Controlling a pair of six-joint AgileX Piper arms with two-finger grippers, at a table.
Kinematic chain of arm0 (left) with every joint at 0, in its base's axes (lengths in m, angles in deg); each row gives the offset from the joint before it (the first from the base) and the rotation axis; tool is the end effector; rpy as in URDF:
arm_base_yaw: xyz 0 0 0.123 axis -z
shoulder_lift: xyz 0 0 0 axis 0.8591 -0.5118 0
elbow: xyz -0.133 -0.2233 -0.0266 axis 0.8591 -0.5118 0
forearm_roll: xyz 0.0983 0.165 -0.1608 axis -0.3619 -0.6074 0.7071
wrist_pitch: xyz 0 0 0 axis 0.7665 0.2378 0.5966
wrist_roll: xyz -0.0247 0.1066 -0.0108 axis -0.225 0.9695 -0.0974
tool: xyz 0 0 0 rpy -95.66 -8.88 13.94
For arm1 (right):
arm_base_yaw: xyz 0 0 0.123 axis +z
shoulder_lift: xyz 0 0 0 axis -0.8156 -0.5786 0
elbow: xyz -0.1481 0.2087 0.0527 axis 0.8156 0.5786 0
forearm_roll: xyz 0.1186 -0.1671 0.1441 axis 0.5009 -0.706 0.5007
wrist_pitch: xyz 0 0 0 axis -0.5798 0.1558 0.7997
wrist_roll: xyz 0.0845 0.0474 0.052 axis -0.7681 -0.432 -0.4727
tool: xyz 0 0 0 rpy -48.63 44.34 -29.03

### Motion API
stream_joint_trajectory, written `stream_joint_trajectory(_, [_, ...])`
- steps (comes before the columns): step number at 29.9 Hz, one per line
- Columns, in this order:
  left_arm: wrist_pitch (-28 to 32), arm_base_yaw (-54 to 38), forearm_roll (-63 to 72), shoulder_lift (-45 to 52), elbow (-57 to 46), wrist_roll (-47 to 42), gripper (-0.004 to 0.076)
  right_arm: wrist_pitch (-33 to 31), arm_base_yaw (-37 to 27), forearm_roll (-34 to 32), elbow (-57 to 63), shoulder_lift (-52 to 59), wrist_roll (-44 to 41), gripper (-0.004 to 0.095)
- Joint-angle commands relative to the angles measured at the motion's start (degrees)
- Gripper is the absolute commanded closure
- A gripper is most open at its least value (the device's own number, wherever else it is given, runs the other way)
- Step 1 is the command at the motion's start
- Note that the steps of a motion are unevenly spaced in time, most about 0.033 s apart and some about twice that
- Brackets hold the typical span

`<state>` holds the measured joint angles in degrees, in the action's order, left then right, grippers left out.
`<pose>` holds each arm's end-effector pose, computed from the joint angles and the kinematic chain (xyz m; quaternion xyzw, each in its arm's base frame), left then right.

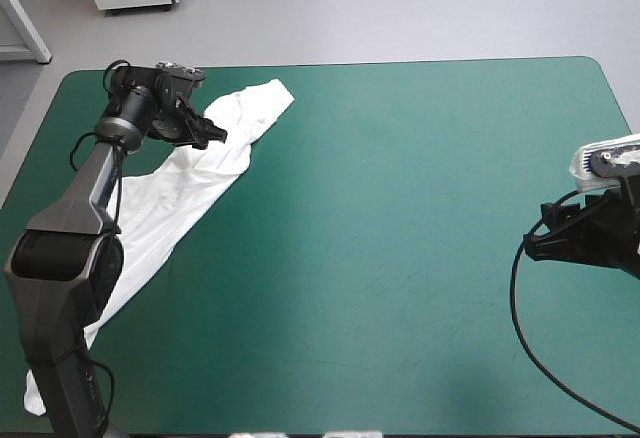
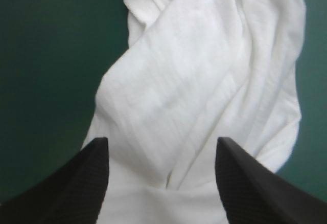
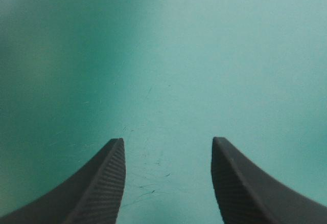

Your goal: Fold the cloth

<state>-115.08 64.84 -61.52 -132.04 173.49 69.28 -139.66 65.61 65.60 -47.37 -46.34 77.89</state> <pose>0.4516 -0.0378 0.2420 0.1185 0.9662 0.0364 0.2258 0.1493 0.0255 0.4260 -0.0887 0.8905 0.0240 0.4456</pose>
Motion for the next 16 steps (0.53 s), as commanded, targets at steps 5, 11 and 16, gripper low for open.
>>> stream_joint_trajectory(5, [-0.4, -0.31, -0.04, -4.05, 2.36, 1.05, 0.0276, 4.38, -0.02, -0.55, -1.33, -0.51, 0.23, 0.0408])
stream_joint_trajectory(11, [-0.9, -0.31, 3.43, -7.16, 2.09, 2.67, 0.0373, 5.18, -0.02, -0.55, -1.33, -1.15, 0.23, 0.0413])
stream_joint_trajectory(16, [-1.8, 0.07, 7.38, -7.18, 2.09, 5.97, 0.0728, 5.27, -0.02, -0.55, -1.33, -1.53, 0.23, 0.0413])
